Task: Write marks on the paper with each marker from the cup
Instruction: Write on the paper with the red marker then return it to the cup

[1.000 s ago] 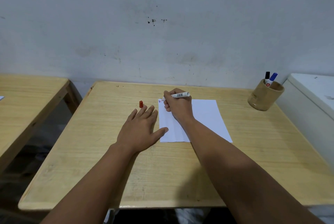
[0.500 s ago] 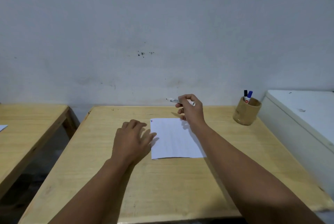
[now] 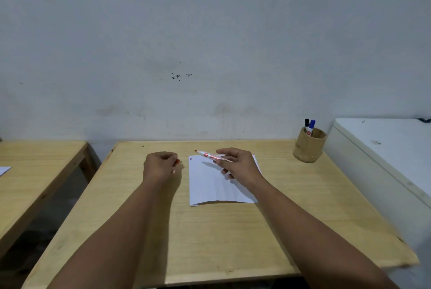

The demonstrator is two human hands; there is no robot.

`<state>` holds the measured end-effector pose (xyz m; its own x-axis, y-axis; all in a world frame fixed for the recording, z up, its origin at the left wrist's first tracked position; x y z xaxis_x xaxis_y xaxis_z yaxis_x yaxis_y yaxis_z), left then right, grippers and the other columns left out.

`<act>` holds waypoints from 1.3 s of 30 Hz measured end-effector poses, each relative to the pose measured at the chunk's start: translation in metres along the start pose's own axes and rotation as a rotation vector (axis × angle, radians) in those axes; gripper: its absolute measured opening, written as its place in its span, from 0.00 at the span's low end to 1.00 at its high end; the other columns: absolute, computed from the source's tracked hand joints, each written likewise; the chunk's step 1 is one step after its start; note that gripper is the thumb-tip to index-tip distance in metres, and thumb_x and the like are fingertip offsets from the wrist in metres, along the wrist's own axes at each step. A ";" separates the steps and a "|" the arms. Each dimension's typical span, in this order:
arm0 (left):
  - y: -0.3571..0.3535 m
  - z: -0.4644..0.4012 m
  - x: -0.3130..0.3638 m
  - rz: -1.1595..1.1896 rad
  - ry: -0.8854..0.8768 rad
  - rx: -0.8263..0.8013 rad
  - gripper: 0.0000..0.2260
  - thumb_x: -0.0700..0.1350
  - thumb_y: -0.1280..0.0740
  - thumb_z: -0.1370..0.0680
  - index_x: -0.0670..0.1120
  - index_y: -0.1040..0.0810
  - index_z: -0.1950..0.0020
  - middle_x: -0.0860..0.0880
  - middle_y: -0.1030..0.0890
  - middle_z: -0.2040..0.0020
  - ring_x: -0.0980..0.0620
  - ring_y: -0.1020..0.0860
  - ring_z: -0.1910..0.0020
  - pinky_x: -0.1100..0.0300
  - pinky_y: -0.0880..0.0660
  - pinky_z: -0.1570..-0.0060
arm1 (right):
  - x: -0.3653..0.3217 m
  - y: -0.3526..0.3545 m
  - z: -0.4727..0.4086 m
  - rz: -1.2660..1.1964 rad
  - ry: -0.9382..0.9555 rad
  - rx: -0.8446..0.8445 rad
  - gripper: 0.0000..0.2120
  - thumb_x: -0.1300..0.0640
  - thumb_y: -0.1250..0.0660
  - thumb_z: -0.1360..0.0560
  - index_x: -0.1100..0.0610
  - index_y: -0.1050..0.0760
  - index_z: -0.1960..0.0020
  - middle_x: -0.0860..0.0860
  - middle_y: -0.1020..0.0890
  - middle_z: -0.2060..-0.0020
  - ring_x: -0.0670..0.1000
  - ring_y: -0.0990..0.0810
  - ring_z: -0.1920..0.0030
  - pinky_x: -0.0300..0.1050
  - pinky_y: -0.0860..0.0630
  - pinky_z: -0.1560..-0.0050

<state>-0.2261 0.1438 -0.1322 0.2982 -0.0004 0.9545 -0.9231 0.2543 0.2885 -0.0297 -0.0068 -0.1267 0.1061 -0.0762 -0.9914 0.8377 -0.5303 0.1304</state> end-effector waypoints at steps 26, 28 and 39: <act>-0.051 0.035 0.076 0.310 0.011 -0.221 0.06 0.40 0.28 0.21 0.38 0.14 0.49 0.42 0.13 0.55 0.49 0.16 0.55 0.57 0.21 0.57 | -0.025 0.039 0.018 0.083 0.156 0.092 0.08 0.67 0.24 0.23 0.59 0.12 0.46 0.48 0.13 0.59 0.38 0.19 0.69 0.32 0.23 0.63; -0.061 0.041 0.082 0.292 -0.008 -0.222 0.05 0.38 0.28 0.21 0.37 0.14 0.51 0.40 0.14 0.57 0.47 0.17 0.57 0.54 0.19 0.53 | -0.027 0.043 0.021 0.094 0.160 0.121 0.06 0.65 0.23 0.24 0.59 0.12 0.47 0.48 0.13 0.59 0.41 0.18 0.68 0.36 0.22 0.61; -0.144 0.066 0.177 0.148 -0.304 -0.453 0.10 0.45 0.31 0.19 0.39 0.14 0.49 0.45 0.13 0.54 0.52 0.15 0.56 0.58 0.17 0.56 | -0.054 0.131 0.012 0.438 0.195 0.251 0.11 0.57 0.23 0.24 0.50 0.16 0.42 0.47 0.14 0.63 0.48 0.17 0.59 0.46 0.20 0.52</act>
<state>-0.0564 0.0436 0.0001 0.0285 -0.1943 0.9805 -0.7334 0.6625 0.1526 0.0684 -0.0823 -0.0564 0.5339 -0.1900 -0.8239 0.5418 -0.6713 0.5059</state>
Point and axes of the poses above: each hand's wrist, its own z-axis away from the middle knuckle, its own y-axis out of the back of the hand, x = y × z, the point moved 1 cm from there along -z, towards the middle knuckle
